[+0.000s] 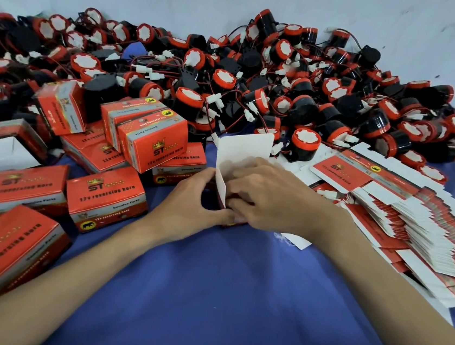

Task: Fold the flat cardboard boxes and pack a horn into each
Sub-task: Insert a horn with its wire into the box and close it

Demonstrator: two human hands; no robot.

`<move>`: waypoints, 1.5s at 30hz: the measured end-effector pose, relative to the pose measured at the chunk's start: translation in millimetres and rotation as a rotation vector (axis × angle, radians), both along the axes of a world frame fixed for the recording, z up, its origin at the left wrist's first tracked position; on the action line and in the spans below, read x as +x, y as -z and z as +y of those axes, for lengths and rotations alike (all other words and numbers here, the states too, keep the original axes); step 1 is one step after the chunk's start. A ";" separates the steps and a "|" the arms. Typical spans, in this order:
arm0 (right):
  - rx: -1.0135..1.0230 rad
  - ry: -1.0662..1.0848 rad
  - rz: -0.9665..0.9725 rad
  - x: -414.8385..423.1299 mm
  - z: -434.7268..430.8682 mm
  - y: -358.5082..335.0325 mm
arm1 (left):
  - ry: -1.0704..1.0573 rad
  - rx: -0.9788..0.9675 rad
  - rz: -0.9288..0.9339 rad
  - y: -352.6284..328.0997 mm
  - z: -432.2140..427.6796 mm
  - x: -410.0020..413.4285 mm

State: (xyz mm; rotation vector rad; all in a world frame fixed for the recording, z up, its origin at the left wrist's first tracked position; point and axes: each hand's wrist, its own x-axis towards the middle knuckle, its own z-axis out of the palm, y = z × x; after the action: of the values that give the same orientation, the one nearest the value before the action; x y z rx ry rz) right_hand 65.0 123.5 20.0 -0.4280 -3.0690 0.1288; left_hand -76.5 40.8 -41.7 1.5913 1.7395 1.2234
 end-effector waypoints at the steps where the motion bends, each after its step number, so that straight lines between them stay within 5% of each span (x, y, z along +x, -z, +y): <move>1: -0.020 0.002 -0.035 0.9 1.6 0.1 | -0.002 0.001 0.003 0.5 0.3 -0.4; 5: -0.076 -0.014 -0.017 2.0 1.7 1.2 | -0.002 0.020 -0.006 -0.8 -0.3 0.5; 9: -0.123 0.020 0.278 5.5 1.4 -2.5 | -0.017 0.003 -0.033 -3.4 -1.4 -0.3; 14: 0.081 0.148 0.735 14.9 11.2 -5.4 | 0.018 -0.014 -0.109 -2.5 -9.8 -3.3; 20: -0.385 0.220 0.838 23.7 5.9 20.1 | 0.049 0.132 -0.082 11.7 0.1 -10.0; 23: -0.786 0.275 1.001 21.5 -2.4 34.7 | 0.126 0.082 -0.200 3.8 -12.3 -5.6; 26: -1.061 0.306 0.966 16.0 -14.3 49.3 | 0.098 -0.033 -0.323 -4.5 -4.4 -1.0; 29: -1.003 0.354 1.023 11.9 -15.5 47.6 | -0.028 0.048 -0.175 -0.8 4.8 0.4; 41: -0.573 0.441 0.934 17.4 -3.0 54.5 | -0.095 0.171 -0.107 -4.2 3.9 4.6; 45: -0.787 0.362 0.871 21.4 1.4 48.6 | -0.005 0.273 0.056 -3.8 1.5 7.1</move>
State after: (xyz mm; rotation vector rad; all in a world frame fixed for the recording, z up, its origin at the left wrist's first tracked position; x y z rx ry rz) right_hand 86.4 124.9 -28.7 -0.6935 -1.9481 1.1562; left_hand -69.4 42.3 -37.8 1.7896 1.6671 1.4838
